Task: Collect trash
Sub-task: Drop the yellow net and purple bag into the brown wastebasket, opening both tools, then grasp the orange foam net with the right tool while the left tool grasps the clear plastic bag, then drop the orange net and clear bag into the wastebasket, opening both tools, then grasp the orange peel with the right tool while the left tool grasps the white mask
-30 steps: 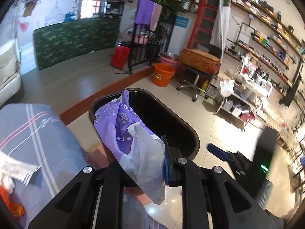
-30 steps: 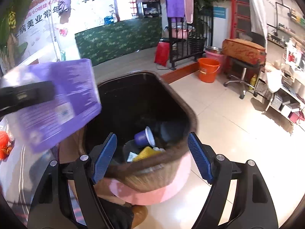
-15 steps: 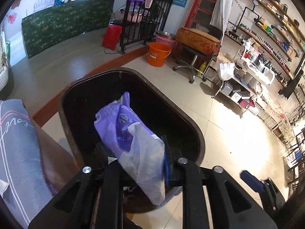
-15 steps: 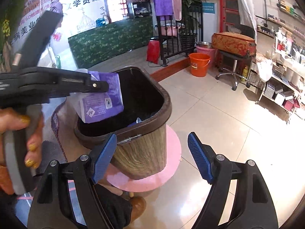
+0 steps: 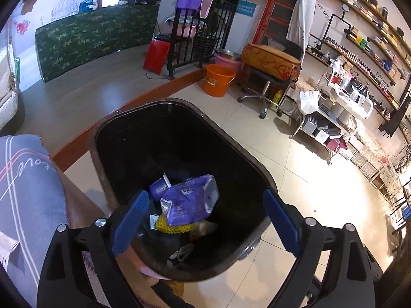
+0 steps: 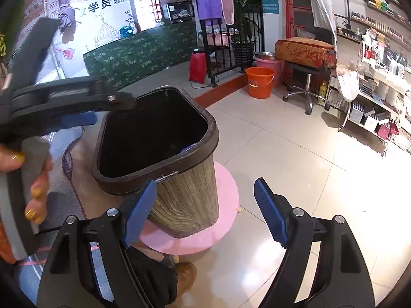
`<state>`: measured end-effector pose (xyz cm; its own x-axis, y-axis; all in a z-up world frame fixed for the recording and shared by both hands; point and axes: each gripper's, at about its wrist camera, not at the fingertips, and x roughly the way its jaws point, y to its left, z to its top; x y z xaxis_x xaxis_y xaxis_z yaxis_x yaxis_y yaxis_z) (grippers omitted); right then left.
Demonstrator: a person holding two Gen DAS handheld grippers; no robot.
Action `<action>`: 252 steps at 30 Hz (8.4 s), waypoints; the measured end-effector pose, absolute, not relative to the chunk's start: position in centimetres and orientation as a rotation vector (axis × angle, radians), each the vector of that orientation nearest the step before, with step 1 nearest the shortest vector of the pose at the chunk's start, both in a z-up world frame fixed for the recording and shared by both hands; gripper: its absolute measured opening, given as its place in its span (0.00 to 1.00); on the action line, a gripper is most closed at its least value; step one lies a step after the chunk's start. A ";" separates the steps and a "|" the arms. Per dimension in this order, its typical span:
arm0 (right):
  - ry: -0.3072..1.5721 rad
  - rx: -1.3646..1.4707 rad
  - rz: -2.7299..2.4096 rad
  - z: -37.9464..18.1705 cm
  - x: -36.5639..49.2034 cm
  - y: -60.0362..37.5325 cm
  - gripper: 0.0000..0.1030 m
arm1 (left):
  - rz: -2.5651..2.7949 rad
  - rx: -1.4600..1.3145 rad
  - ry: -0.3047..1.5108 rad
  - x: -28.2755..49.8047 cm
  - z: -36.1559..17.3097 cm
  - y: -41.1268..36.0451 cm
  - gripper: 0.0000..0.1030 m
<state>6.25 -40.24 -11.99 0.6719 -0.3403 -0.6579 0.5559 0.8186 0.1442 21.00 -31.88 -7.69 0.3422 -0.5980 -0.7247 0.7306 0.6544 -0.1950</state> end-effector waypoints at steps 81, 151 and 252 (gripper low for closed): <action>0.909 0.113 0.324 -8.4 25.3 -5.7 0.20 | -0.085 -0.199 0.740 15.2 -5.0 6.7 0.34; 0.692 0.330 -0.432 -11.2 11.8 -38.6 0.72 | -0.787 0.138 0.827 19.3 -6.0 -25.5 0.34; 0.915 -0.165 0.357 -8.1 23.7 -6.3 0.74 | -0.132 -0.324 0.810 22.4 -6.8 11.1 0.03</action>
